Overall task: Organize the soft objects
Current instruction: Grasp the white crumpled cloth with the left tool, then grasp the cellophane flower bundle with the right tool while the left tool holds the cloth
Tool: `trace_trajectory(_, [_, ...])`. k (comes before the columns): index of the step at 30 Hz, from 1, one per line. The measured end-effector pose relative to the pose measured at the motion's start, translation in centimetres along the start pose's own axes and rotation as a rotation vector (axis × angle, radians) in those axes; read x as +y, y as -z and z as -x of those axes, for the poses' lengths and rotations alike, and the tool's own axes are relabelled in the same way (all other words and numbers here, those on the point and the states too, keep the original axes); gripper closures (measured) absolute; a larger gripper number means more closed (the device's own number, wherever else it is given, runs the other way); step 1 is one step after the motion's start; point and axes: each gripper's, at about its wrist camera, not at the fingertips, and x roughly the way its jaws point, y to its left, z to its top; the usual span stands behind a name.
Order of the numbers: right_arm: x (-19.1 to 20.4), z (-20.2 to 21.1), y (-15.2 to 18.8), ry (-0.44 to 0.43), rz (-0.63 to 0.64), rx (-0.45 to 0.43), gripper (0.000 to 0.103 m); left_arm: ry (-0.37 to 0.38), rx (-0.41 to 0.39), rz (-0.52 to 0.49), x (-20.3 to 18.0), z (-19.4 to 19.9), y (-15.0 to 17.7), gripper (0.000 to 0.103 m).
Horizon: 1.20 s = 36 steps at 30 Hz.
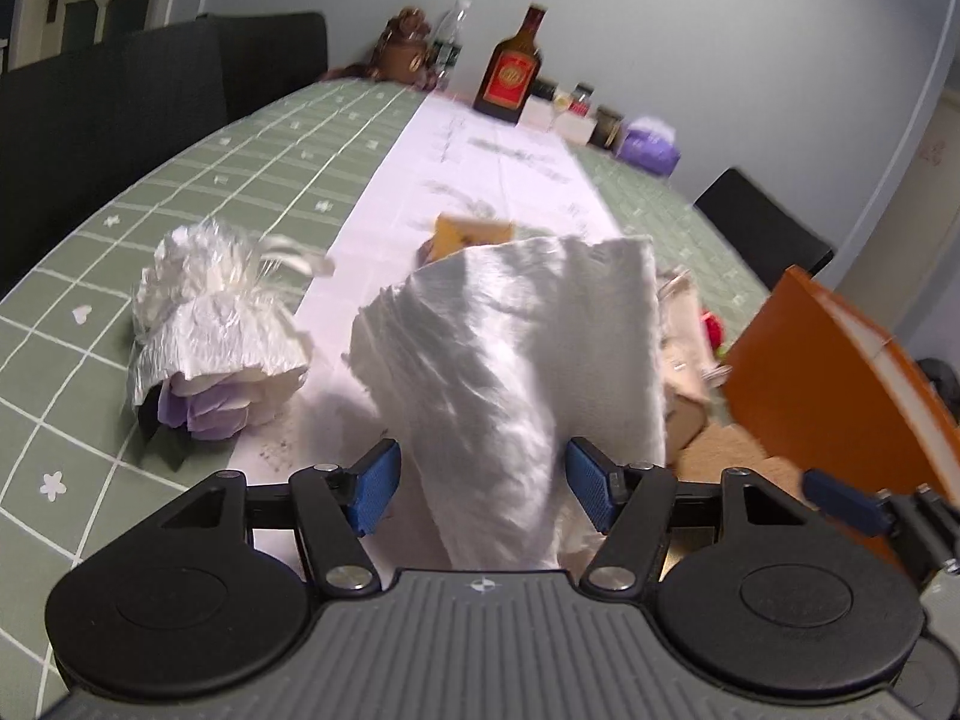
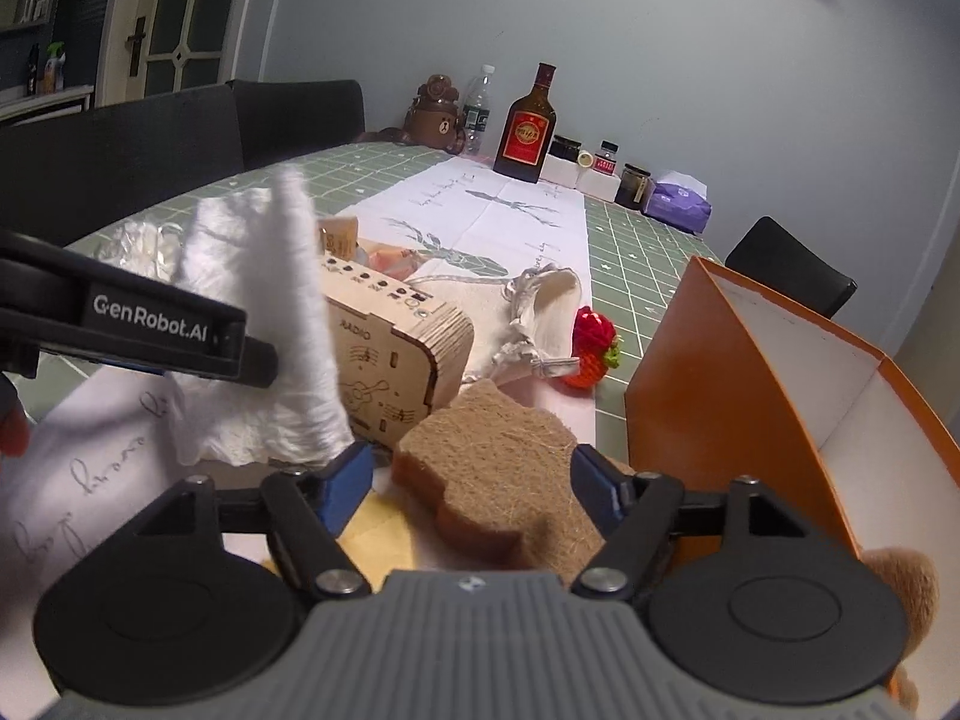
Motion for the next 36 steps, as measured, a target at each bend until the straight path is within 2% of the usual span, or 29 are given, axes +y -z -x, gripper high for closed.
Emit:
trace_trajectory(4, [-0.2,-1.0,0.3,-0.018,0.020,0.028,0.027,-0.014,0.015,0.015,0.6,-0.9,0.0,0.030])
trace_trajectory(6, [-0.3,-1.2,0.4,-0.021,0.016,0.031,0.027,-0.009,0.011,0.021,0.8,-1.1,0.0,0.034])
trace_trajectory(9, [-0.4,-1.4,0.5,-0.031,0.004,0.038,0.027,0.003,0.003,0.006,0.5,-1.2,0.2,0.057])
trace_trajectory(11, [-0.5,-1.4,0.6,-0.034,-0.004,0.039,0.027,0.003,-0.006,-0.011,0.2,-1.1,0.4,0.076])
trace_trajectory(14, [-0.6,-1.3,0.8,-0.034,-0.016,0.036,0.027,0.003,-0.028,-0.028,-0.1,-0.8,0.5,0.085])
trace_trajectory(19, [-0.5,0.4,0.8,-0.042,-0.045,-0.007,0.027,0.007,-0.074,-0.066,-0.2,1.4,1.0,0.090])
trace_trajectory(24, [0.7,2.5,1.5,-0.099,-0.086,-0.024,0.025,0.020,-0.070,-0.076,0.3,3.9,2.3,0.090])
trace_trajectory(27, [1.5,3.2,2.3,-0.147,-0.111,-0.004,0.020,0.027,-0.047,-0.076,0.7,4.7,3.1,0.090])
trace_trajectory(30, [1.9,2.9,3.0,-0.199,-0.142,0.046,0.020,0.026,-0.033,-0.077,1.1,5.0,3.9,0.090])
trace_trajectory(32, [2.1,2.3,3.3,-0.197,-0.150,0.082,0.017,0.027,-0.025,-0.073,1.4,5.0,4.3,0.090])
trace_trajectory(33, [2.2,1.9,3.5,-0.191,-0.155,0.102,0.009,0.027,-0.023,-0.072,1.5,5.0,4.5,0.090])
trace_trajectory(36, [1.8,1.3,4.0,-0.183,-0.179,0.127,0.008,0.033,-0.024,-0.073,1.6,5.4,4.8,0.090])
